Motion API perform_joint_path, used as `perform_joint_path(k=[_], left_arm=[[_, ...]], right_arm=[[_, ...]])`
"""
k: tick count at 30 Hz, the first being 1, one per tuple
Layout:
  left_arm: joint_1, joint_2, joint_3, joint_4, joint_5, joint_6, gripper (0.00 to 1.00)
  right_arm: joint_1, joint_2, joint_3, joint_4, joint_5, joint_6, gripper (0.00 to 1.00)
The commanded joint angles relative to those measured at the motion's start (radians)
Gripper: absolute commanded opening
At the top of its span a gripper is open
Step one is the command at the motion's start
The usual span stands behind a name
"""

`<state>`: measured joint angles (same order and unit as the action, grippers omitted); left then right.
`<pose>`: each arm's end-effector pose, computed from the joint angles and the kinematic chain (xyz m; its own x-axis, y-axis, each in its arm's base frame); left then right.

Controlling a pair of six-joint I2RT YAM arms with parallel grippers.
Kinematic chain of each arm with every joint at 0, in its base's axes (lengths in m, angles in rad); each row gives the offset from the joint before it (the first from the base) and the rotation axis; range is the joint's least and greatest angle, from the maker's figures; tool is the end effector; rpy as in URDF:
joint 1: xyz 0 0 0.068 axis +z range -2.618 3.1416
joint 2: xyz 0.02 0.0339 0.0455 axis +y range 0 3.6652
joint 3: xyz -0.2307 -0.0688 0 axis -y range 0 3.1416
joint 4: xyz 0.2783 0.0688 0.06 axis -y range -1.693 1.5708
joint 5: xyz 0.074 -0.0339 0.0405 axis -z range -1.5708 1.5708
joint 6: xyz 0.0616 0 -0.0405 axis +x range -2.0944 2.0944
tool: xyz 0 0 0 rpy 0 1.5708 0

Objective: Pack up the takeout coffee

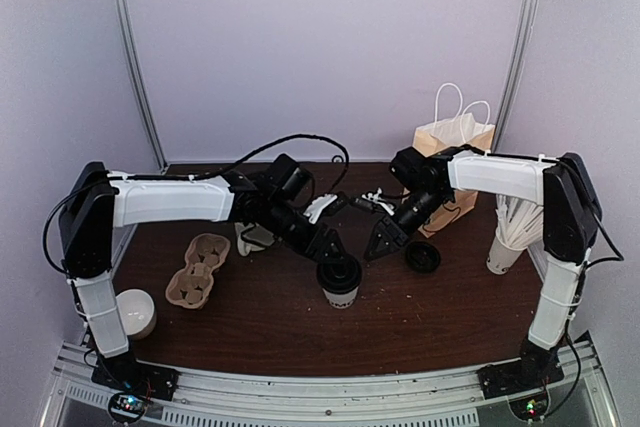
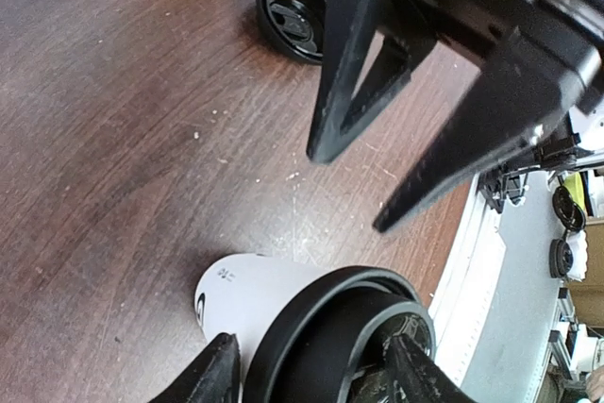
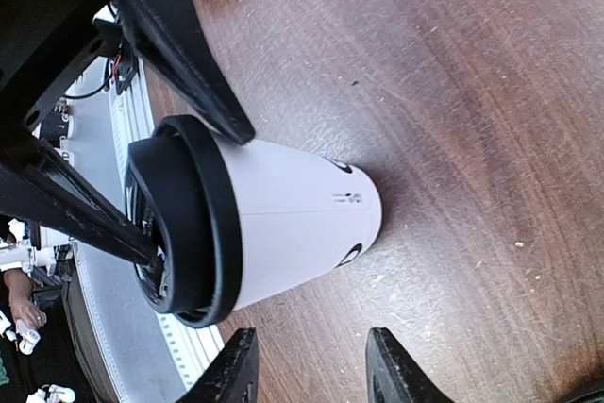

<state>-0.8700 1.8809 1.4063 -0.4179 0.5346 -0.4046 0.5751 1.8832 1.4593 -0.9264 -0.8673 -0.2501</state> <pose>0.2630 -0.3604 0.1605 -0.8016 0.4249 -0.4206 0.5964 0.5197 -0.6117 0.3052 0.2538 0.1622 -0.6716 -0.6261 -0.3961 -0.6792 0.3067 0.6668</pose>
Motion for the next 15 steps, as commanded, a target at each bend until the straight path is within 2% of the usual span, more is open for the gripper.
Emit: perform_joint_path(k=[1, 10, 15], left_arm=[[0.008, -0.050, -0.036, 0.034, -0.064, -0.057, 0.58], [0.021, -0.086, -0.037, 0.030, -0.189, -0.089, 0.73], [0.032, -0.126, -0.053, 0.031, -0.189, -0.107, 0.75]], right_arm=[[-0.004, -0.006, 0.029, -0.037, 0.017, -0.006, 0.44], [-0.004, -0.056, 0.015, -0.149, -0.051, -0.057, 0.50], [0.000, -0.070, 0.001, -0.177, -0.062, -0.052, 0.52]])
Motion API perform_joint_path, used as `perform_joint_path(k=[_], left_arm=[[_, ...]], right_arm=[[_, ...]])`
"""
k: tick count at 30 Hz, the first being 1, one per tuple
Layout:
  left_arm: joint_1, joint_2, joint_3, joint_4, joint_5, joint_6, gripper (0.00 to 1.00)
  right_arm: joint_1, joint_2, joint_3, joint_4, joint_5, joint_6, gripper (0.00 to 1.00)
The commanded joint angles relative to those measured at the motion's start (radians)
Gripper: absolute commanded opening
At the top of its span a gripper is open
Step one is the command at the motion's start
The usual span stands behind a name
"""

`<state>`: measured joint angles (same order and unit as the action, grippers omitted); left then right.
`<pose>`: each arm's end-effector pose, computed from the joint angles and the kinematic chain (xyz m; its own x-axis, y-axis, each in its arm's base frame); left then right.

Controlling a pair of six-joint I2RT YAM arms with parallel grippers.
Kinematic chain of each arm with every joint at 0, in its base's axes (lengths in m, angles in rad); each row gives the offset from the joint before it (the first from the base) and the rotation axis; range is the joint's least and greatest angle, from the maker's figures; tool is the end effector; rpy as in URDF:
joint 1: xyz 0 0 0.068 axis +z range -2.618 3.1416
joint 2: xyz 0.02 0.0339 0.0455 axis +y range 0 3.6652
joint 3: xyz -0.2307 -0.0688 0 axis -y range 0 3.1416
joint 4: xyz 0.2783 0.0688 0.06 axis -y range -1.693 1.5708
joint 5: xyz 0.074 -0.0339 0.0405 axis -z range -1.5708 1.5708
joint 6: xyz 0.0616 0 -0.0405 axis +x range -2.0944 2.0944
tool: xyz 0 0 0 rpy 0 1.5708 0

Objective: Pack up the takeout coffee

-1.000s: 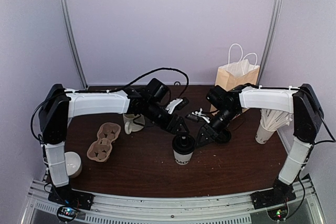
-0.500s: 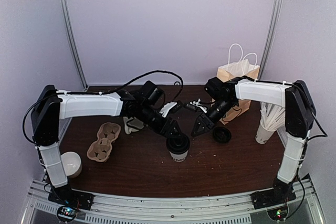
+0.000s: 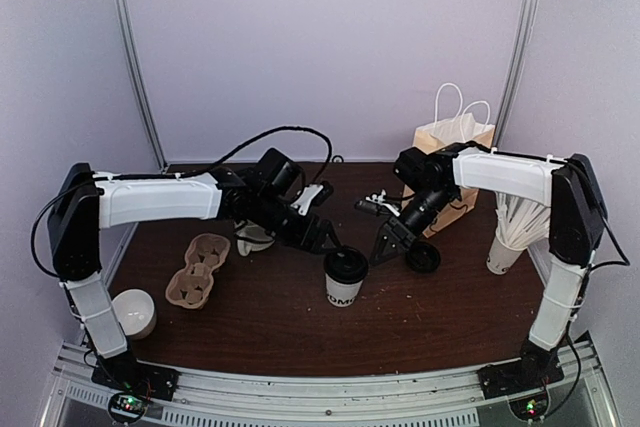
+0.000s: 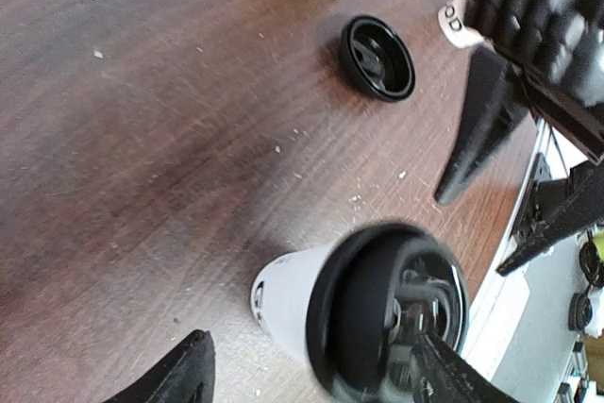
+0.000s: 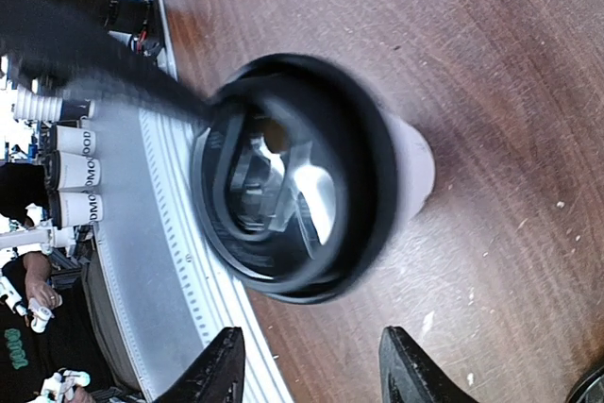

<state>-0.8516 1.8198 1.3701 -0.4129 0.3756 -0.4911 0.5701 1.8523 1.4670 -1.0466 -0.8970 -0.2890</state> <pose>0.2722 -0.3451 0.1704 -0.8454 0.2995 -0.4422 0.5198 0.6516 -0.5524 0.2940 0.2457 0.1748 -0.6772 -0.6454 -0.3533 -0.6477 0.2952 0.7024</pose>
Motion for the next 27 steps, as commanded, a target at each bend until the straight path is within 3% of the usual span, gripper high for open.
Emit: perform_joint_path(k=[1, 6, 12, 27], left_arm=[[0.014, -0.074, -0.019, 0.028, -0.023, -0.020, 0.75], [0.023, -0.097, -0.011, -0.014, -0.024, -0.024, 0.71], [0.082, -0.123, -0.102, 0.021, 0.010, -0.155, 0.54], [0.095, -0.061, -0.143, 0.116, 0.166, -0.196, 0.49]], right_arm=[[0.005, -0.035, -0.009, -0.067, -0.042, -0.012, 0.53], [0.013, -0.025, -0.044, -0.044, -0.081, 0.019, 0.54], [0.036, 0.011, -0.049, -0.016, -0.137, 0.054, 0.50], [0.040, 0.094, -0.023, 0.012, -0.181, 0.098, 0.41]])
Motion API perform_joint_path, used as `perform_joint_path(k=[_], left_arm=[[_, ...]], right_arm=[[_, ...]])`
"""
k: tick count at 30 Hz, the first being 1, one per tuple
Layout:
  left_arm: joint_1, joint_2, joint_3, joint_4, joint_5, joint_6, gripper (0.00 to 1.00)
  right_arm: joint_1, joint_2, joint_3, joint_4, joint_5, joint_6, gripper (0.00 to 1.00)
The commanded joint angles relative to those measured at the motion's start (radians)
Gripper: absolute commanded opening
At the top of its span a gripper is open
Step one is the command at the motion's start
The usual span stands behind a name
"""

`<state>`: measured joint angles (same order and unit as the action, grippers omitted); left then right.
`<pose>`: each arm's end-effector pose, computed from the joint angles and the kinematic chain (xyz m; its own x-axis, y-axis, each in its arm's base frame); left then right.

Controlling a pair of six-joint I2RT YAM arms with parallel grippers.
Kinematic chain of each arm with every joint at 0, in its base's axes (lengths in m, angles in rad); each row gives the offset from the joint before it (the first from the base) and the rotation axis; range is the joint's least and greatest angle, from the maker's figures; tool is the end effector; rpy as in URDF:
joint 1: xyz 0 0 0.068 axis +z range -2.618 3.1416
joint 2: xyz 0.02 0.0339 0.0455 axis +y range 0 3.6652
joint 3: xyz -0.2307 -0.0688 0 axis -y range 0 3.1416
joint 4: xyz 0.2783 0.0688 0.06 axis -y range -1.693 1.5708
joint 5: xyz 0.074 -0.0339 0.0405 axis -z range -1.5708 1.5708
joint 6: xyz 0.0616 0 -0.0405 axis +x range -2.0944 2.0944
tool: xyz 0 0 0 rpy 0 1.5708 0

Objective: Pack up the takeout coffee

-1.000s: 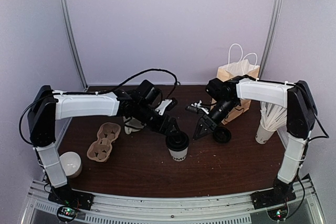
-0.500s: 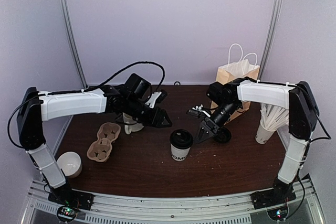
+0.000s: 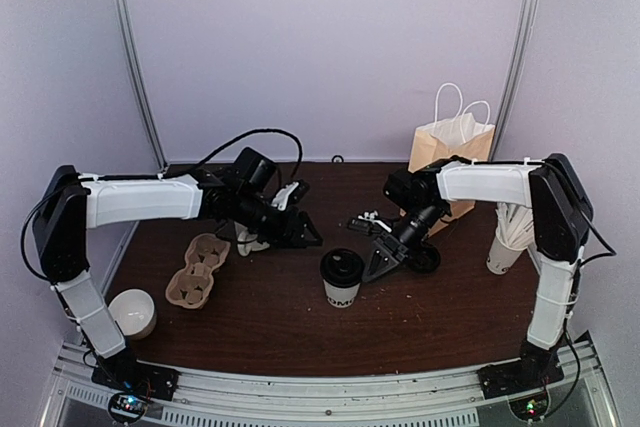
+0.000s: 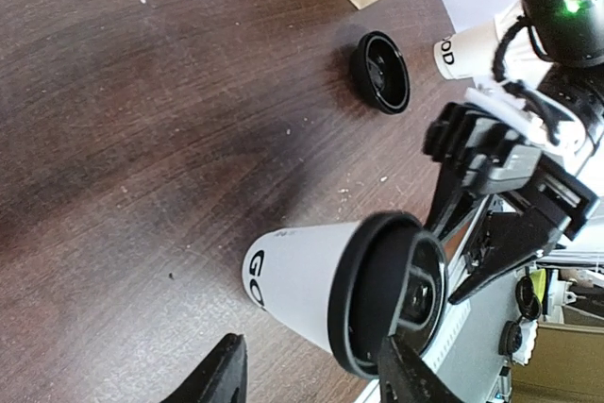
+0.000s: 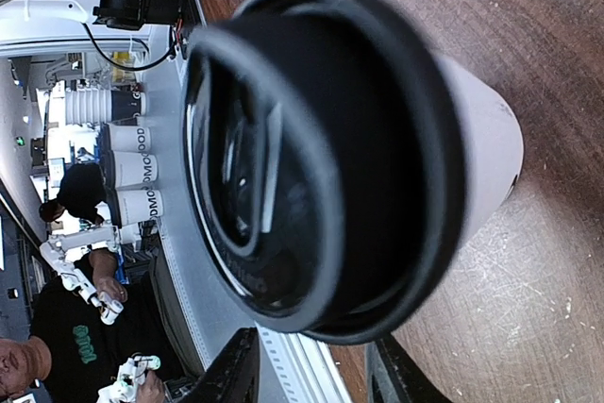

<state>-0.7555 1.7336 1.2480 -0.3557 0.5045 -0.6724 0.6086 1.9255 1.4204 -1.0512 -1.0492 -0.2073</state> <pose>0.2830 -0.3074 0.1689 -0.9445 0.1406 -0.2970 0.3150 0.6441 -0.6971 0.2765 0.2578 0.1430 -0.7420 -0.6421 -0.1926 -0.4577 0.2754 0.8454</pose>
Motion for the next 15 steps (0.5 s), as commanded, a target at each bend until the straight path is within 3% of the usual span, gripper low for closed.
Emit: perform_joint_path(k=[1, 15], left_arm=[[-0.001, 0.026, -0.024, 0.062, 0.040, -0.016, 0.48], [-0.002, 0.047, -0.049, 0.105, 0.082, -0.029, 0.44]], right_arm=[[0.001, 0.024, 0.023, 0.020, -0.034, 0.019, 0.41], [0.002, 0.061, 0.046, 0.030, -0.065, 0.047, 0.43]])
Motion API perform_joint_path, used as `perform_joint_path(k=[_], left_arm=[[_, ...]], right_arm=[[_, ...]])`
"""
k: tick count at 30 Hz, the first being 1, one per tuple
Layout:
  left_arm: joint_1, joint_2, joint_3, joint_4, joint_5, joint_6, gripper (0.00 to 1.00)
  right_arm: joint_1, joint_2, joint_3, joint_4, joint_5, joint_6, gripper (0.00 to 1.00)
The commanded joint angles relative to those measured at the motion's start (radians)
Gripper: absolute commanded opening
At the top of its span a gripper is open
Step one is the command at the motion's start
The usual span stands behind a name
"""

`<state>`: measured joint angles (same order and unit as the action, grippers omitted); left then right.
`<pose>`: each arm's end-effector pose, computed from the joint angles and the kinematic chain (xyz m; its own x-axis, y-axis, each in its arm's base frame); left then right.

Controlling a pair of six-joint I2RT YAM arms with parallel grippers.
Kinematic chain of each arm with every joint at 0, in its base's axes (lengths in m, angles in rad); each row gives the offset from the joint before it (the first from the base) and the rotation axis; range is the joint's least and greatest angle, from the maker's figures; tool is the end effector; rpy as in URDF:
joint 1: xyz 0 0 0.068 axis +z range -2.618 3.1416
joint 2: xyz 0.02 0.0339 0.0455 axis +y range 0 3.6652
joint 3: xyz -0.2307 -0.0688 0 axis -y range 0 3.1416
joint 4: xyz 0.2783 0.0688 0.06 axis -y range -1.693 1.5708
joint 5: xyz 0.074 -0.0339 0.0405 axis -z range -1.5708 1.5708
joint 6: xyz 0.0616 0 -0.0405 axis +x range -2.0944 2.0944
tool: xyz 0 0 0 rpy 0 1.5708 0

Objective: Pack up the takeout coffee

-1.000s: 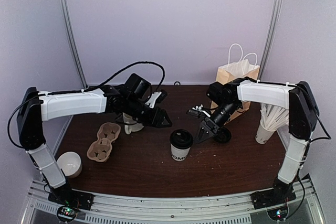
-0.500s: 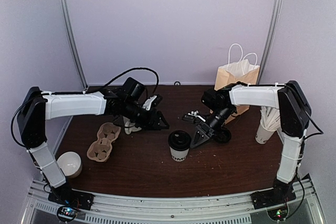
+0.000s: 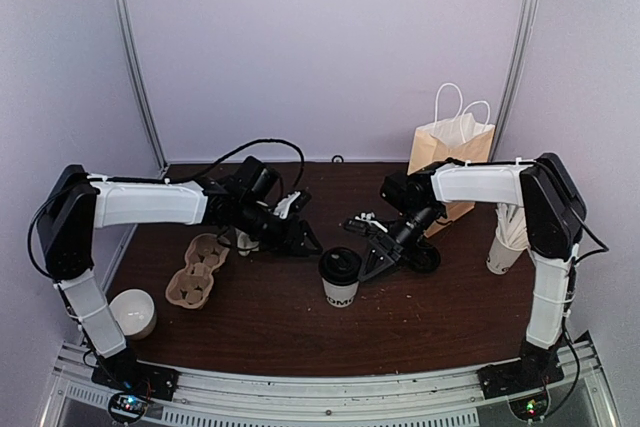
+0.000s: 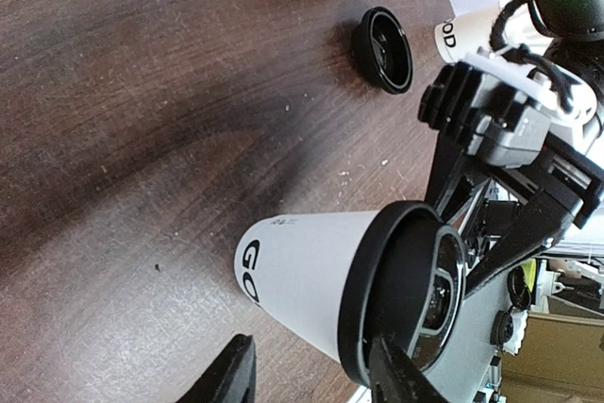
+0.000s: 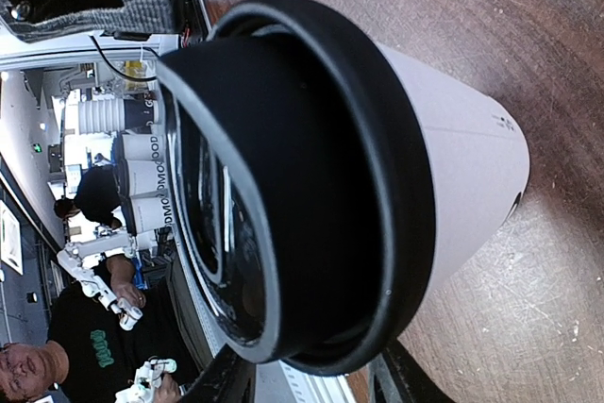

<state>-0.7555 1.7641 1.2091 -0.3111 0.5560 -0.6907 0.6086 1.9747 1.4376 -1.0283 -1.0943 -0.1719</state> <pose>0.2793 -0.3077 0.1480 -0.9570 0.1581 -0.2432 0.2874 0.6286 -0.7226 0.2813 0.2628 0.1325 -0.7628 -0.6272 -0.1573 -0.4026 0.2703 0.8746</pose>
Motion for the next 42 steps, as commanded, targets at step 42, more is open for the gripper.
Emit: perform_joint_path(k=[42], left_arm=[[-0.046, 0.137, -0.042, -0.126, -0.160, 0.081, 0.29]], right_arm=[[0.012, 0.144, 0.003, 0.070, 0.627, 0.106, 0.45]])
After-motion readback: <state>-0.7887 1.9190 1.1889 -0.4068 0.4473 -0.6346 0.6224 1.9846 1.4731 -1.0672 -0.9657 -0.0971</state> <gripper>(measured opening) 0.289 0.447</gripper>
